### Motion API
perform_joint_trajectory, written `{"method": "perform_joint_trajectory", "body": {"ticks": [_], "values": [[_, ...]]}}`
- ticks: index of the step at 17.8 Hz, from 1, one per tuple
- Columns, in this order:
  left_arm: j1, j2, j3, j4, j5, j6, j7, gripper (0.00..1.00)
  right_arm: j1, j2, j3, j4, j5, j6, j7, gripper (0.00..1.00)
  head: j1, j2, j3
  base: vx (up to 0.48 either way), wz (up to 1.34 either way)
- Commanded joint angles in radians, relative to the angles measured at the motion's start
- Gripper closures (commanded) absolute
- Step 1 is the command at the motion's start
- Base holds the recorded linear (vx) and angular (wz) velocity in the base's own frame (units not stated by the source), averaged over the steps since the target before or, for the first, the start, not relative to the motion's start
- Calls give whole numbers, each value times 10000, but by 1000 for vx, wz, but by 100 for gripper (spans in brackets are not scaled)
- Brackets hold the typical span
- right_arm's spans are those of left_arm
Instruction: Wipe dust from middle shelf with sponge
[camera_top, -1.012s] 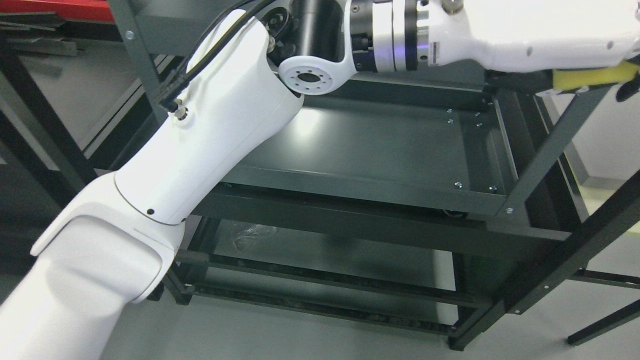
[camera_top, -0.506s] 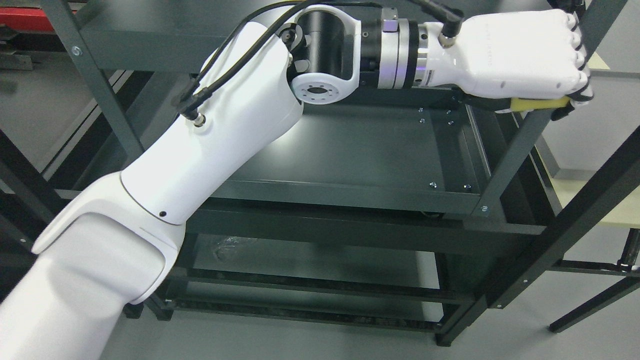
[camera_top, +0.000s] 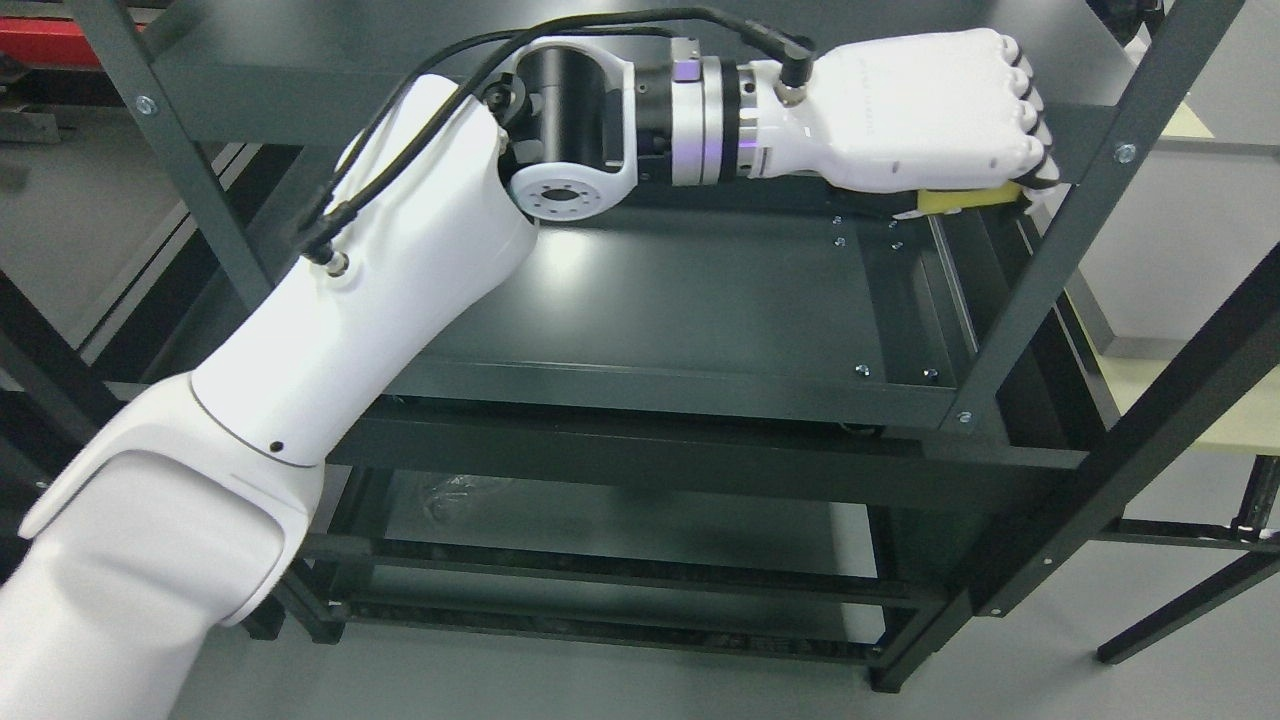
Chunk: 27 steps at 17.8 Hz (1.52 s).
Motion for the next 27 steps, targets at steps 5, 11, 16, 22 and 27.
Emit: {"method": "perform_joint_trajectory", "body": {"ticks": [5,11,16,22,27], "values": [[804,3202,1715,-1871,661,2,-94,100,-13,-175,0,-175,0,720,3,0,0,0,0,0,-4],[927,5595,1700,-2654,2317,2,-216,100,2,-175,0,-175,0,720,3,0,0,0,0,0,0],[1554,7192,2097,-2869,3131,2,-386,100,2,-175,0,-175,0,720,3,0,0,0,0,0,0],[2060,8419,2725,-2869,3776,2,-401,100,2,-175,0,-175,0,720,3,0,0,0,0,0,0],[2858,9462,3356,-2884,4205,2,-401,100,2,-175,0,-175,0,720,3,0,0,0,0,0,0]]}}
